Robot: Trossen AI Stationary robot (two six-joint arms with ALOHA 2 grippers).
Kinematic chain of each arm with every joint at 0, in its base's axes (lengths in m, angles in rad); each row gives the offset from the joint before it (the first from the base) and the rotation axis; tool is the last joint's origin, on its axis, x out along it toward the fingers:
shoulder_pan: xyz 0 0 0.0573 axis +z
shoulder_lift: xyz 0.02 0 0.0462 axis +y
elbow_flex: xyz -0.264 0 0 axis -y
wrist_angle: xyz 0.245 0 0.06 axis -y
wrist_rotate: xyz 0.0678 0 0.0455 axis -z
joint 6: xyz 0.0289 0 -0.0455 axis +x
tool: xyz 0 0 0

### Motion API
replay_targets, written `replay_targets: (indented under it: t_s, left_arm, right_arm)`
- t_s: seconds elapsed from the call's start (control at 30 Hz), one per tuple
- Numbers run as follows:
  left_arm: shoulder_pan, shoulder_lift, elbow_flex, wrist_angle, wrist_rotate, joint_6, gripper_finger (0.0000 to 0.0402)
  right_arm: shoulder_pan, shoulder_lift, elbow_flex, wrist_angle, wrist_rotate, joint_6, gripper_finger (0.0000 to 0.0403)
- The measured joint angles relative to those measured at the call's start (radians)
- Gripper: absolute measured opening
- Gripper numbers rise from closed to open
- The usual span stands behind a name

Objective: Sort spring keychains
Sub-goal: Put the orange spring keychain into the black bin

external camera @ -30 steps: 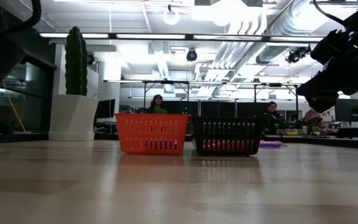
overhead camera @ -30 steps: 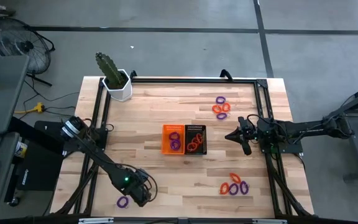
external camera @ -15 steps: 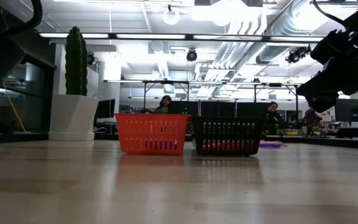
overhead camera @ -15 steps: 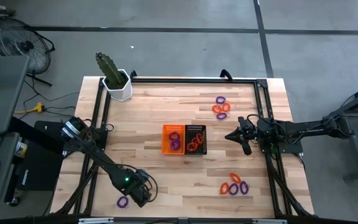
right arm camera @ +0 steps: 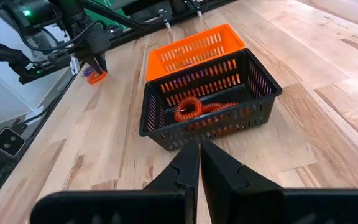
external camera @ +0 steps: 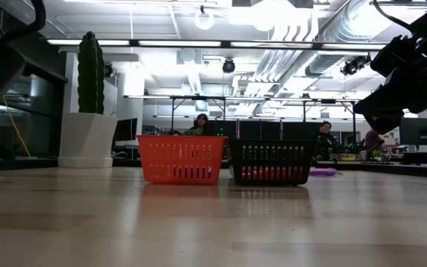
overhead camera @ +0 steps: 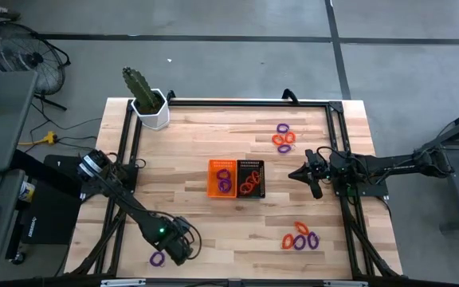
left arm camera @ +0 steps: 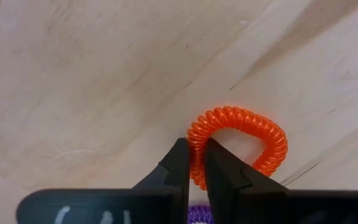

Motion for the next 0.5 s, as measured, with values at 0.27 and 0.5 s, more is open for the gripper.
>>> replay_targets:
  t_s: [0.27,0.5]
  left_arm:
    - [0.032,0.013,0.095,-0.120,-0.085,0.090,0.0033]
    - [0.119,0.010,0.223,-0.200,-0.189,0.233,0.0034]
  right_arm:
    - [0.000,0.000,0.000,0.000,0.000,0.000,0.0012]
    - [0.000,0.000,0.000,0.000,0.000,0.000,0.0012]
